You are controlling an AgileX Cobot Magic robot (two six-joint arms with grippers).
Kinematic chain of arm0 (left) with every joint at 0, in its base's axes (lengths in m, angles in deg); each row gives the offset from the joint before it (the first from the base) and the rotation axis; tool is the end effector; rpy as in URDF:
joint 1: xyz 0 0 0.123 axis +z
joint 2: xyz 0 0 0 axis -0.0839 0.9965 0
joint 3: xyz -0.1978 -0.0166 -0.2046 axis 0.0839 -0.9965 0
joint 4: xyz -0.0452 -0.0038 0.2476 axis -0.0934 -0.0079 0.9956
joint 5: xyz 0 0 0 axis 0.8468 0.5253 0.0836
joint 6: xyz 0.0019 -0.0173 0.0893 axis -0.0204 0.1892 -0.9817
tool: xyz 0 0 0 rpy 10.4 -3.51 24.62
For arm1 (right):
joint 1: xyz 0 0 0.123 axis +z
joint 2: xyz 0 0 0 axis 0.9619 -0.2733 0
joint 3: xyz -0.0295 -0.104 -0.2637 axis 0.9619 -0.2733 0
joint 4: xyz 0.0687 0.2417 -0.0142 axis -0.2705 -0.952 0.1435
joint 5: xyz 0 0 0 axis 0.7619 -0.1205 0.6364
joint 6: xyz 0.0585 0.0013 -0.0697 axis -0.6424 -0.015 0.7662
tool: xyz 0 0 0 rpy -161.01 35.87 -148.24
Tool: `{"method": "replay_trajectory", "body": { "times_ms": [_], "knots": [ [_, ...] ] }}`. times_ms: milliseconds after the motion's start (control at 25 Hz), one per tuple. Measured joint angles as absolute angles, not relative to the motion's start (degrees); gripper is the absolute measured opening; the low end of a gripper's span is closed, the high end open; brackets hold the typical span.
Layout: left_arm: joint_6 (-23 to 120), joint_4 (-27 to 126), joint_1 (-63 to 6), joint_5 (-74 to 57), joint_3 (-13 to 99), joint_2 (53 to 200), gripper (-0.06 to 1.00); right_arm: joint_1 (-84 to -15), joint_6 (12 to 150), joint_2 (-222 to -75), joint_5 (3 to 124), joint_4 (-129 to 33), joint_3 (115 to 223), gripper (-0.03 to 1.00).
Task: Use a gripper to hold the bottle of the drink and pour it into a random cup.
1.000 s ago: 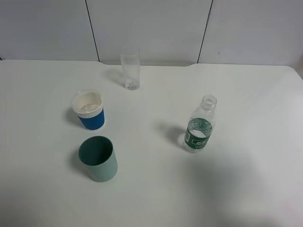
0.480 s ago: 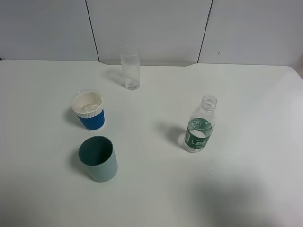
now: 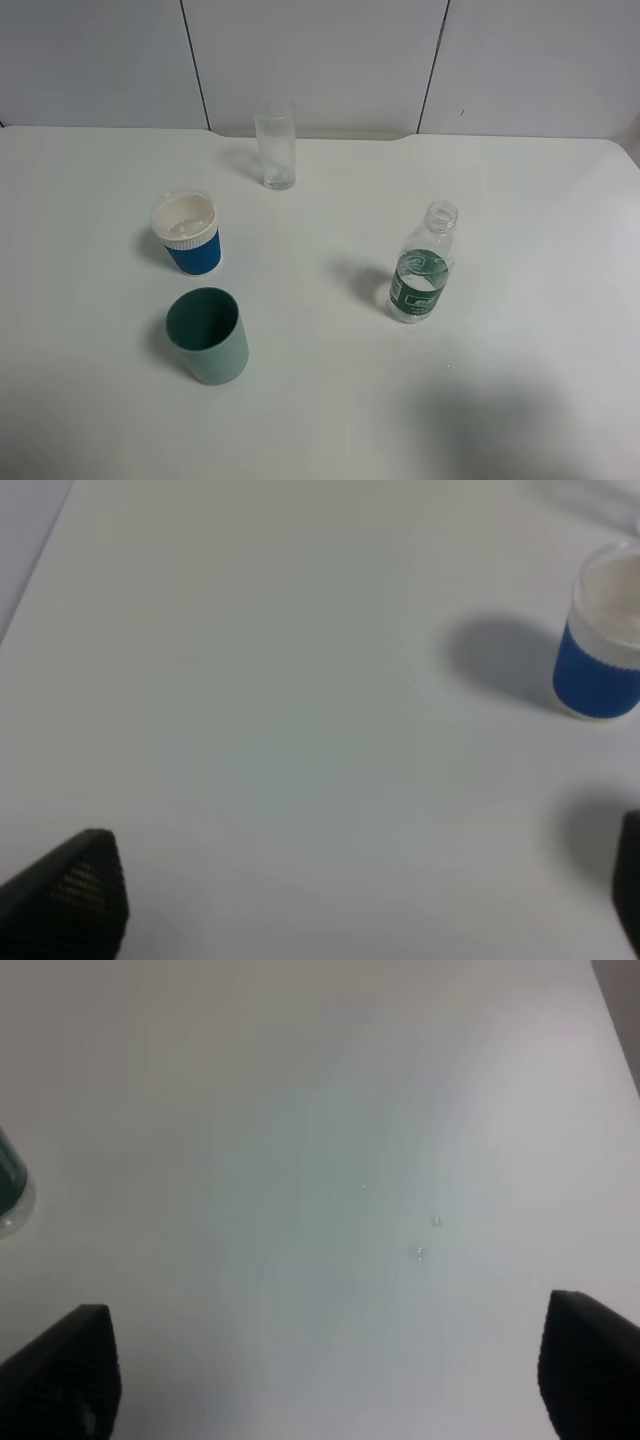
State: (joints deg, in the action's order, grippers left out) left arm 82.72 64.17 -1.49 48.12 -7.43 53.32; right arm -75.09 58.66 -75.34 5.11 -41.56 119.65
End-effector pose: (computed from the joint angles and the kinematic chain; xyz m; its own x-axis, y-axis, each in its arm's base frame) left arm -0.0070 0.0011 0.2808 -0.4352 -0.0162 -0.9002 -0.0685 0.9975 0.0152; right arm -0.0152 0.0024 0.2786 -0.5222 0.0044 -0.8528 -0.0068 0.9999 0.0093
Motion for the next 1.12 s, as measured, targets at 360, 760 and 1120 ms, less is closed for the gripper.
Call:
{"method": "replay_trajectory", "body": {
  "times_ms": [360, 760, 1120],
  "knots": [
    [82.72, 64.17, -1.49, 48.12, -7.43, 53.32, 0.98, -75.09, 58.66, -75.34, 11.22, -41.36, 116.66, 0.82],
    [82.72, 64.17, -1.49, 48.12, -7.43, 53.32, 0.98, -75.09, 58.33, -75.34, 11.82, -40.94, 116.47, 0.82],
    [82.72, 64.17, -1.49, 48.12, -7.43, 53.32, 0.98, -75.09, 58.28, -75.34, 11.82, -40.94, 116.47, 0.82]
  ]
}}
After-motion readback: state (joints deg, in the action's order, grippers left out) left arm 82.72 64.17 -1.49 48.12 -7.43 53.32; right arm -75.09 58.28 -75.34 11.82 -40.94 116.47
